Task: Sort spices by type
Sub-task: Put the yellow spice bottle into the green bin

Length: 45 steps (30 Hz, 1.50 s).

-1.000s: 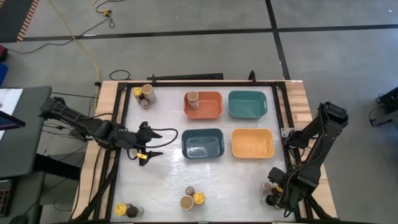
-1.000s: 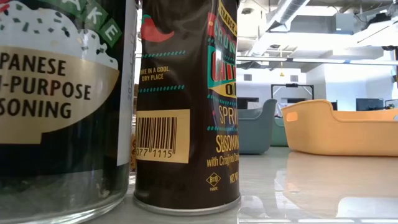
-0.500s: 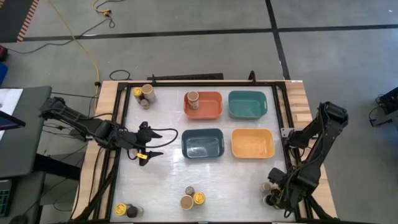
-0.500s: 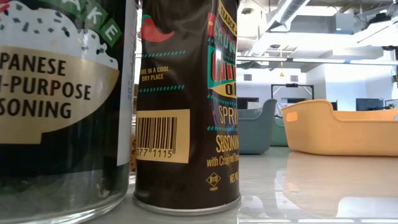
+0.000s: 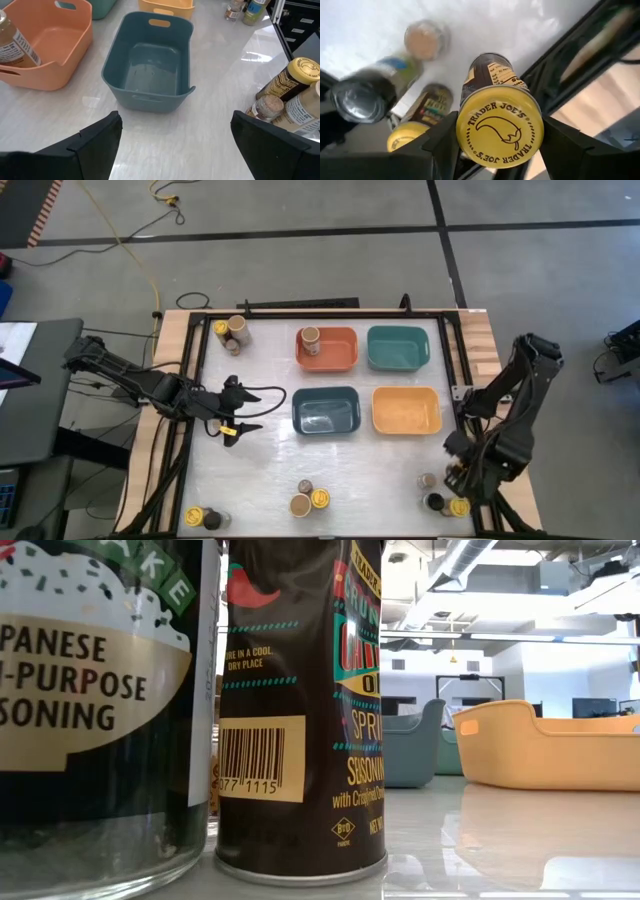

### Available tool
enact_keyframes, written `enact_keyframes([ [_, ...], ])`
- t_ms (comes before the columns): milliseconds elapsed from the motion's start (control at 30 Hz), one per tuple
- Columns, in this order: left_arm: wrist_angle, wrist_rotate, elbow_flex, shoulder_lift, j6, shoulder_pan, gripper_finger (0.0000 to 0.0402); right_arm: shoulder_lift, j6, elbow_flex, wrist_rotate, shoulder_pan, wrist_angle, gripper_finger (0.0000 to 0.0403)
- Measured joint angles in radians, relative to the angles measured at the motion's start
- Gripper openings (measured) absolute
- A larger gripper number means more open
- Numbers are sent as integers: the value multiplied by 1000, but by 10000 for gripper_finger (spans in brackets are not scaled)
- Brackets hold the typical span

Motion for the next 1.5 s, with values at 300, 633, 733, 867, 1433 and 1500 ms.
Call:
enact_keyframes([
  [300, 5, -6, 0, 0, 3, 0, 357, -63, 65, 69, 217, -60, -128, 252],
  [633, 6, -20, 0, 0, 92, 0, 357, -81, -75, 98, 321, -271, -139, 252],
  [733, 6, -20, 0, 0, 85, 0, 357, -81, -155, 99, 321, -353, -138, 252],
  [867, 6, -21, 0, 0, 92, 0, 357, -81, -251, 99, 320, -459, -139, 252],
  [1433, 6, -23, 0, 0, 99, 0, 357, -99, -853, 99, 268, -983, -143, 253],
  [1500, 7, -23, 0, 0, 98, 0, 357, -104, -947, 99, 269, -1063, -130, 255],
])
